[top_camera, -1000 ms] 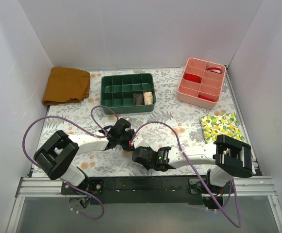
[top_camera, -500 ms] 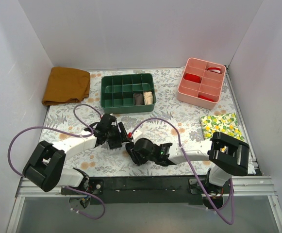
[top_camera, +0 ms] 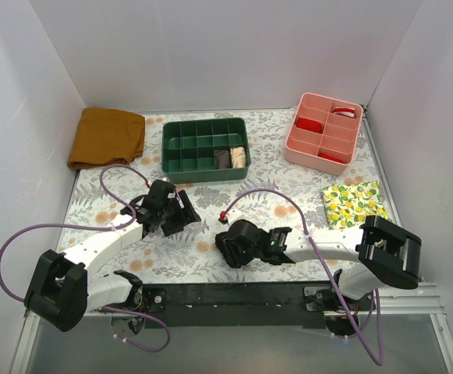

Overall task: Roll the underwear
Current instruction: Roll the underwear to the center of the board.

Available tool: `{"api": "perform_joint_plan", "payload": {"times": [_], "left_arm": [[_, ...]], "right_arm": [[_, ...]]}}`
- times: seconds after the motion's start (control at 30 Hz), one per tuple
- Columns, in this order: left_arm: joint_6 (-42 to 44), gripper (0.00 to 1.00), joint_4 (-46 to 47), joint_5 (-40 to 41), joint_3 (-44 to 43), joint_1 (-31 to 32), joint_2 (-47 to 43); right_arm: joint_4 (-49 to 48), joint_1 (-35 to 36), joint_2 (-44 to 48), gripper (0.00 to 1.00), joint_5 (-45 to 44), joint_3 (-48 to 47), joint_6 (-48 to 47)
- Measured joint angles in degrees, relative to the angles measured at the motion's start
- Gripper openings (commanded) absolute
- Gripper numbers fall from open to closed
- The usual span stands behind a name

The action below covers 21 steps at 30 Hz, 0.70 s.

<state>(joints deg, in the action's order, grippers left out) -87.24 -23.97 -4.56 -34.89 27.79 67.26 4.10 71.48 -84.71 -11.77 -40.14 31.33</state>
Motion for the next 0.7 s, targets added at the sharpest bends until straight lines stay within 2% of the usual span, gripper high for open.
{"api": "perform_joint_plan", "payload": {"times": [0.7], "left_arm": [[0.04,0.68,-3.02,2.25,-1.05,-1.14,-2.47]], "right_arm": [[18.78,-6.71,2.08,0.01,-3.78,-6.58,-3.04]]}}
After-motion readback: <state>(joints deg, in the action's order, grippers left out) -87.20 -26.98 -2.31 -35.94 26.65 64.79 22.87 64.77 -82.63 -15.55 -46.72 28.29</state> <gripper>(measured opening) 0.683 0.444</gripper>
